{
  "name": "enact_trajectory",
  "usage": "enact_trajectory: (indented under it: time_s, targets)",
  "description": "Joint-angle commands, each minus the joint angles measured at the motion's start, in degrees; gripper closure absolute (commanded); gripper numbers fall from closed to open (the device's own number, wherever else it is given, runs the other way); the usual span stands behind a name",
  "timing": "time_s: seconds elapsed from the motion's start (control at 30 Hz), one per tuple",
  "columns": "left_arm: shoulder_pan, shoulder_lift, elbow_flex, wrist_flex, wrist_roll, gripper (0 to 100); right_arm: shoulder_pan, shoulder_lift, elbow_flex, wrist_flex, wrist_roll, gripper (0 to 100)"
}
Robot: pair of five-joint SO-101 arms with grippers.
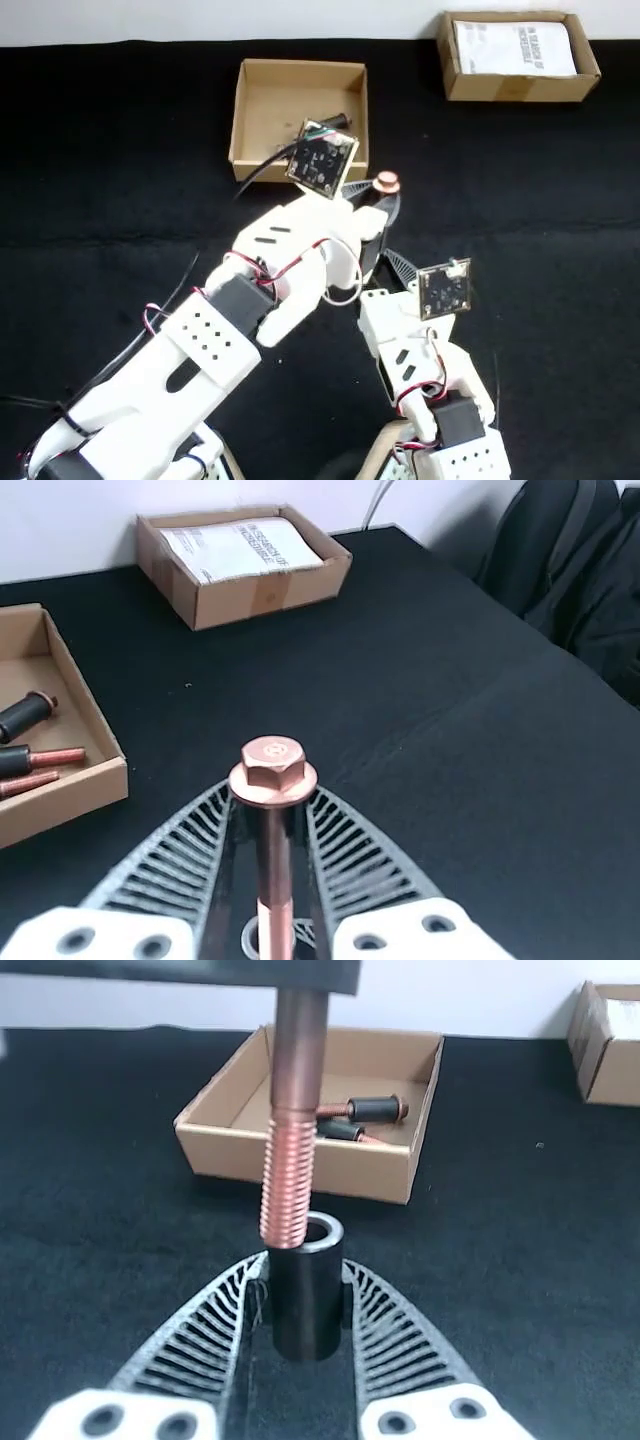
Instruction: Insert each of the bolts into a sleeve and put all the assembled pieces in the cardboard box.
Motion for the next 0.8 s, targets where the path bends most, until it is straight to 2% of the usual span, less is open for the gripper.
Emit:
enact_trajectory:
  time_s: [0.0,0.3,0.53,0.77]
  targets:
    - [-0.3,-1.8,2.3,-5.4,-0.3,99,0.0,-0.7,7.4,-1.1,-0.4,99.1]
    - [-0.2,-1.4,4.1,-7.8,-0.3,99,0.0,-0.7,7.4,-1.1,-0.4,99.1]
    - [-0.2,-1.4,3.7,-12.9,-0.3,99,0.0,-0.7,7.4,-1.1,-0.4,99.1]
    - [-0.2,-1.3,4.2,-12.9,-0.3,99,0.0,-0.7,7.4,-1.1,-0.4,99.1]
